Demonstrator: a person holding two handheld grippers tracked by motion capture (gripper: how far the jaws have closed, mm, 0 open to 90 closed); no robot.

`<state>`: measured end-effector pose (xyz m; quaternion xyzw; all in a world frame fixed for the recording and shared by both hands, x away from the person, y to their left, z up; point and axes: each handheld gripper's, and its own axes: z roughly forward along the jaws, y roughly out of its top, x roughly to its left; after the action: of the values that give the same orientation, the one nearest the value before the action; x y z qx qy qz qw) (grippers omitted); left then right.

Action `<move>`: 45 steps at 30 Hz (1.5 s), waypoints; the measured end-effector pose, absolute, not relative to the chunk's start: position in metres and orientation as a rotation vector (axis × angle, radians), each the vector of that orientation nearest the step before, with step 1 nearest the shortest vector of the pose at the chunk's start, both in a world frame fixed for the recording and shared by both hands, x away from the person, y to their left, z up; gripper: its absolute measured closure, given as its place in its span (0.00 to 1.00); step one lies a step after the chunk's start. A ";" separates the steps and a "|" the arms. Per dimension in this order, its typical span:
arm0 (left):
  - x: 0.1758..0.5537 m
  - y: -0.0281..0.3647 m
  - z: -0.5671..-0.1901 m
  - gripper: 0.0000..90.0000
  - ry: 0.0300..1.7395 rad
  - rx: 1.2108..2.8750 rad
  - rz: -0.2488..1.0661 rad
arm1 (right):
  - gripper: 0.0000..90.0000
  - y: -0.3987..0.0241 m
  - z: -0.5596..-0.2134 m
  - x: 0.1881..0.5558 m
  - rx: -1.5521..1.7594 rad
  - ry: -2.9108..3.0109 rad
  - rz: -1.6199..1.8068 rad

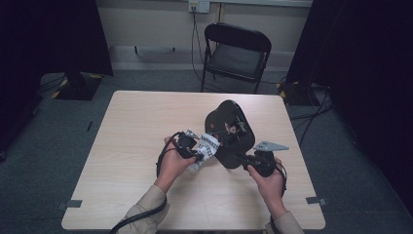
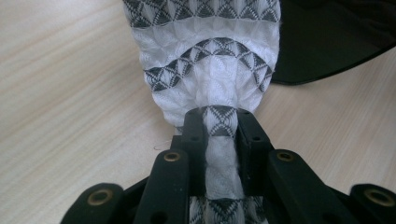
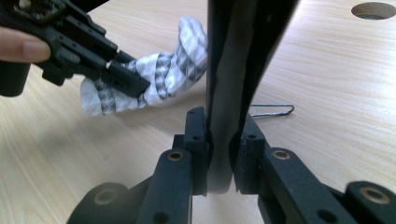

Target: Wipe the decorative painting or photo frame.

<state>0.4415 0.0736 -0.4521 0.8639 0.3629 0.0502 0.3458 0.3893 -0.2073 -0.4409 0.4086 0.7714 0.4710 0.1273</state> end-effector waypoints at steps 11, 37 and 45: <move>0.432 0.072 -0.468 0.85 0.939 2.286 0.094 | 0.88 -0.207 -0.441 0.389 1.193 2.244 1.371; 0.449 0.068 -0.319 0.85 0.803 2.138 0.294 | 0.88 -0.207 -0.441 0.389 1.193 2.245 1.370; 0.450 0.065 -0.336 0.85 0.814 2.159 0.268 | 0.88 -0.207 -0.441 0.390 1.192 2.248 1.368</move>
<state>0.4499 0.0652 -0.3356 0.8528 0.3213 0.1059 0.3979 0.3895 -0.2072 -0.4407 0.4095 0.7719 0.4697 0.1260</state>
